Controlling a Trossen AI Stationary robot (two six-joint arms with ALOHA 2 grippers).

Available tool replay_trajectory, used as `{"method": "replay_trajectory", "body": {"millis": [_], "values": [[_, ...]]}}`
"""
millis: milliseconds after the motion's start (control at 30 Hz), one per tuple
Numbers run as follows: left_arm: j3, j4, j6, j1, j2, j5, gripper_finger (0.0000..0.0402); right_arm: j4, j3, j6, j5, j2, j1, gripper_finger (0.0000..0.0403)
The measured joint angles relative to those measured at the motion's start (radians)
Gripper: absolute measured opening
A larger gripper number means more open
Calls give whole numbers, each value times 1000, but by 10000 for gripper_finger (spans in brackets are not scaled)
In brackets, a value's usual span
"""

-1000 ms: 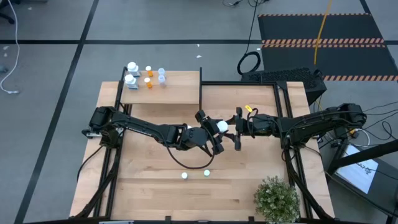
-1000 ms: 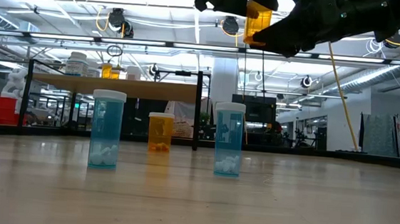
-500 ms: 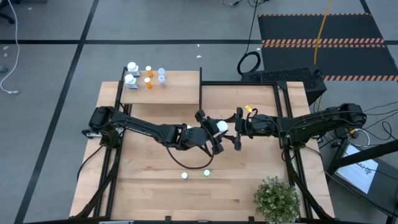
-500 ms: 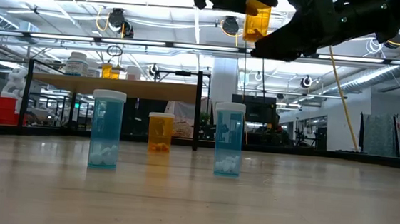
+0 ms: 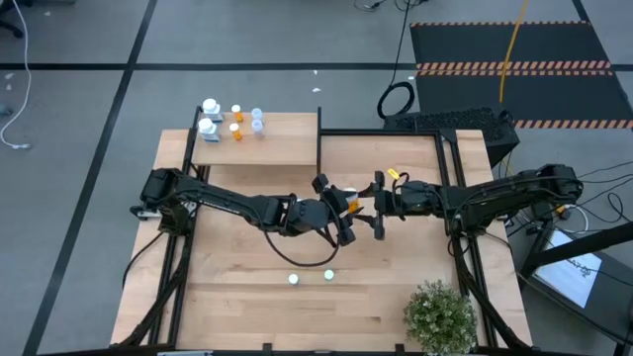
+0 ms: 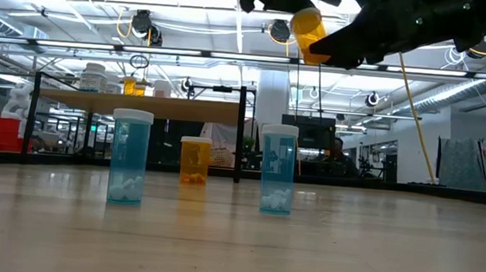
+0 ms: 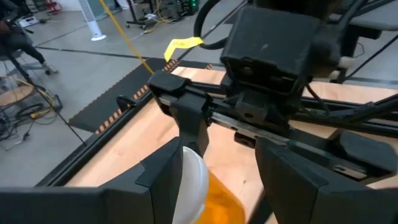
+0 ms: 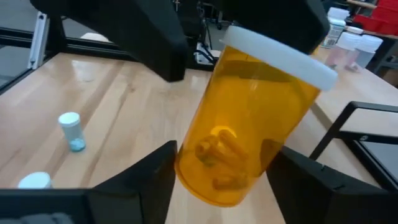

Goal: Pick and place medicine bottles onto shelf by color
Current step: Put the bottom large orange pill bottle on the shelf

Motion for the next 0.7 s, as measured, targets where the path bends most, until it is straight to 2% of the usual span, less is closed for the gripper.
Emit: {"method": "replay_trajectory", "body": {"millis": [233, 500, 700], "values": [[0, 2, -1, -1, 0, 1, 201, -2, 0, 0, 0, 0, 0, 192], [0, 29, 44, -27, -8, 16, 202, 7, 0, -4, 2, 0, 1, 205], [2, 33, 60, -47, -37, 12, 203, 9, 0, -9, 3, 0, 0, 199]]}}
